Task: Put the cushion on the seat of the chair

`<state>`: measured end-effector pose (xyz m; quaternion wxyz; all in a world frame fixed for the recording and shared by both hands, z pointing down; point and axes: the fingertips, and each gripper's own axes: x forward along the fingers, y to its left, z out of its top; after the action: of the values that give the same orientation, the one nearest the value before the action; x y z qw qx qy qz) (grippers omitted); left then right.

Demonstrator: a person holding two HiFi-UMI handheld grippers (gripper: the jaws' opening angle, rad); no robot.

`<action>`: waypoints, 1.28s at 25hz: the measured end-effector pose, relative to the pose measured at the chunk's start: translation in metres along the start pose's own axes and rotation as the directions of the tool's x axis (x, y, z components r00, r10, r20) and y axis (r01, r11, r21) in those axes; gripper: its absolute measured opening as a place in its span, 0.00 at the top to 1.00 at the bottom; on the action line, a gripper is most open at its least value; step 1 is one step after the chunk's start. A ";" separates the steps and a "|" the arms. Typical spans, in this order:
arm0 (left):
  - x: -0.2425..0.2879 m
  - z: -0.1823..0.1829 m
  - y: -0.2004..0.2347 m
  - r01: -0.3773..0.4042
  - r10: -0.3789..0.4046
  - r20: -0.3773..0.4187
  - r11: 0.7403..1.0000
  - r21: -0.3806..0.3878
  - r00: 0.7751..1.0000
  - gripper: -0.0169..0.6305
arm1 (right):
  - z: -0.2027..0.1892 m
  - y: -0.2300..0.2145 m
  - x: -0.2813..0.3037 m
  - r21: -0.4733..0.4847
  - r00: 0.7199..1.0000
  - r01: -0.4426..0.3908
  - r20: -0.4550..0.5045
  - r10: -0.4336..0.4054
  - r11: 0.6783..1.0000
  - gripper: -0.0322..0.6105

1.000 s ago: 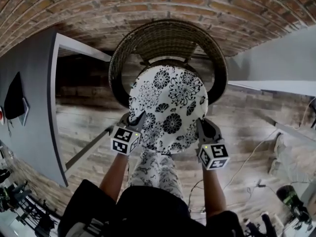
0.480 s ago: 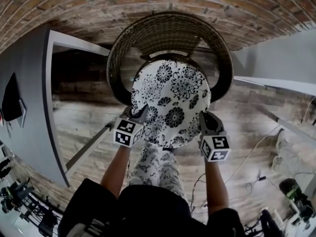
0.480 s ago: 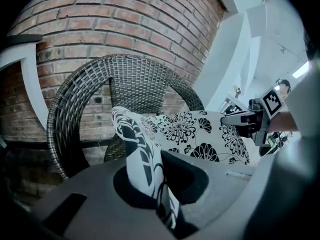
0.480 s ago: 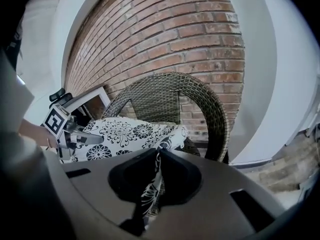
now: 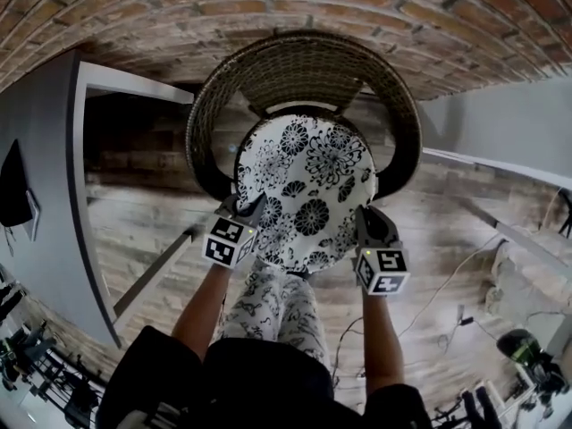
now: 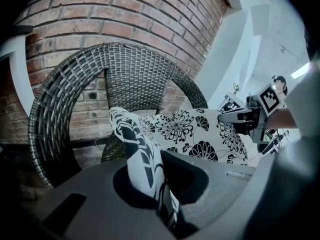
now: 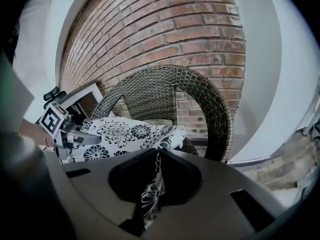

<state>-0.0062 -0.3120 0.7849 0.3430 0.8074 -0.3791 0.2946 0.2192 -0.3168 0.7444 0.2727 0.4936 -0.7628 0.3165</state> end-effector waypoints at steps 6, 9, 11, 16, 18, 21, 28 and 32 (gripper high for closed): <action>0.009 -0.001 0.007 0.020 -0.020 -0.022 1.000 0.007 1.000 0.95 | -0.002 -0.004 0.008 0.023 1.000 0.024 -0.010 -0.024 0.999 0.92; 0.012 -0.003 0.007 0.020 -0.020 -0.030 1.000 0.013 0.999 0.95 | -0.005 -0.006 0.011 0.024 0.999 0.028 -0.016 -0.027 0.999 0.92; 0.013 -0.004 0.008 0.016 -0.015 -0.034 1.000 0.016 0.999 0.95 | -0.006 -0.008 0.012 0.022 1.000 0.026 -0.017 -0.026 0.999 0.92; 0.018 -0.003 0.011 0.003 -0.003 -0.031 1.000 0.007 0.999 0.95 | -0.013 -0.012 0.022 0.034 0.999 0.023 -0.025 -0.022 0.999 0.92; 0.020 -0.006 0.011 -0.007 0.007 -0.036 1.000 -0.011 0.999 0.95 | -0.013 -0.011 0.027 0.029 0.999 0.008 -0.034 -0.007 1.000 0.92; 0.025 -0.010 0.012 -0.016 0.016 -0.038 1.000 -0.021 0.999 0.95 | -0.013 -0.012 0.031 0.014 0.999 -0.001 -0.041 0.002 1.000 0.92; 0.035 -0.013 0.019 -0.036 0.035 -0.038 0.999 -0.027 0.999 0.95 | -0.010 -0.023 0.038 0.000 0.999 0.008 -0.035 -0.008 1.000 0.92; 0.040 -0.013 0.022 -0.043 0.042 -0.045 0.999 -0.028 0.998 0.95 | -0.011 -0.026 0.042 0.002 0.999 0.002 -0.038 -0.002 1.000 0.92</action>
<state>-0.0055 -0.3291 0.8293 0.3565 0.7874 -0.3926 0.3143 0.2290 -0.3408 0.7880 0.2872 0.4886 -0.7565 0.3263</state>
